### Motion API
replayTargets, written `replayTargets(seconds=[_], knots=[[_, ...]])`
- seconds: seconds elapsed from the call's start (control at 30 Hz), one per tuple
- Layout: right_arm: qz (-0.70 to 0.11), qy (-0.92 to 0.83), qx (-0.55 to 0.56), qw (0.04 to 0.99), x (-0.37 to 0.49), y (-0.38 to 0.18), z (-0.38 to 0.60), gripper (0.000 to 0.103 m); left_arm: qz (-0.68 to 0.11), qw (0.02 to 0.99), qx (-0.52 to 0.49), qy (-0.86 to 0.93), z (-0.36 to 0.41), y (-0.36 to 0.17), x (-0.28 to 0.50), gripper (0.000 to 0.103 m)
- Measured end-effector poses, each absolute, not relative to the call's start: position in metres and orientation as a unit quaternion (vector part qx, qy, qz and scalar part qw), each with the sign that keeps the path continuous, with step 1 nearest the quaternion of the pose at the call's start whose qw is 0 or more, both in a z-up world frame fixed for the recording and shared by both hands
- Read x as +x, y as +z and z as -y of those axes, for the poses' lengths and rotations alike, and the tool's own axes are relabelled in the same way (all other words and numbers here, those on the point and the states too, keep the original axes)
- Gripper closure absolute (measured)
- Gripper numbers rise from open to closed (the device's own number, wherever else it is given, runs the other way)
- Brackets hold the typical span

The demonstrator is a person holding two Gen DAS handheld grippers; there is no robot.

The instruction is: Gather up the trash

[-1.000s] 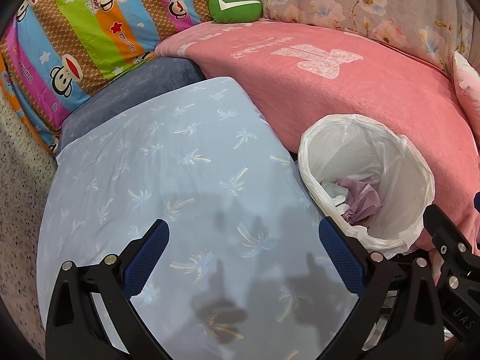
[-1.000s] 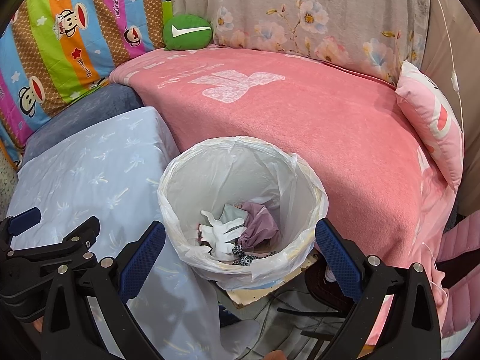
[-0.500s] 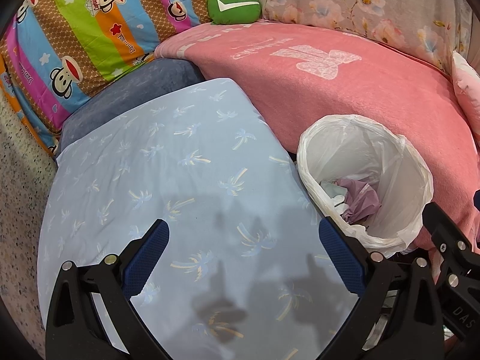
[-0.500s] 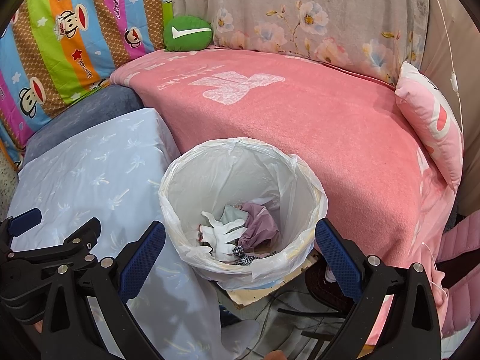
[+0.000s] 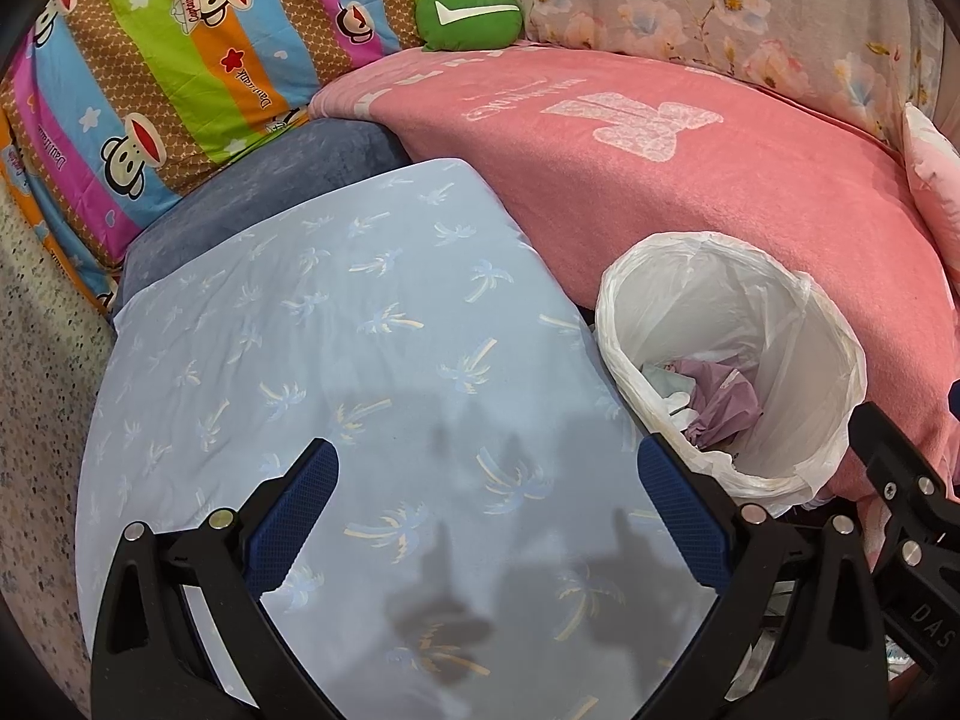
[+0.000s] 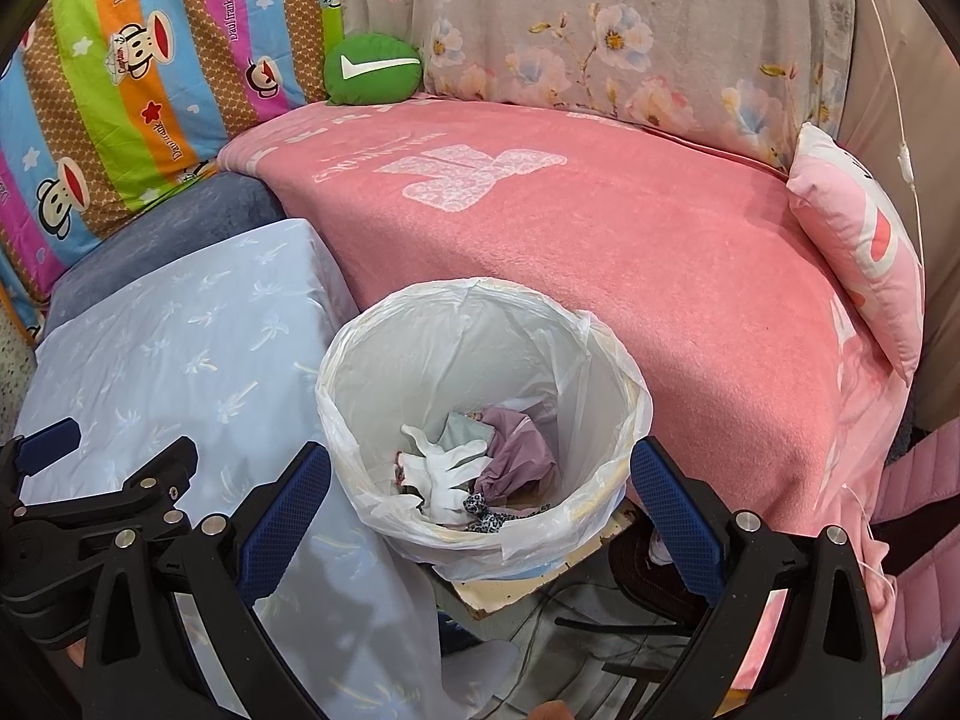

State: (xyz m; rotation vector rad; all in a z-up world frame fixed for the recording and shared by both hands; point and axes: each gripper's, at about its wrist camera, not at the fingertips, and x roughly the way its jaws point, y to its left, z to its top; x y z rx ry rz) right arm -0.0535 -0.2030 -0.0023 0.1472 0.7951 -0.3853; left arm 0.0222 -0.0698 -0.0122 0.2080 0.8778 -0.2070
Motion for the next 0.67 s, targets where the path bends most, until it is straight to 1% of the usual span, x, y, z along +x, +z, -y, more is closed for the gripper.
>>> replayTargets(seconds=[0.67], knots=[[-0.388, -0.191, 0.077, 0.898, -0.0545, -0.0013, 0.1989, 0.006, -0.43, 0.891, 0.103, -0.107, 0.0652, -0.0173, 0.0231, 0.007]])
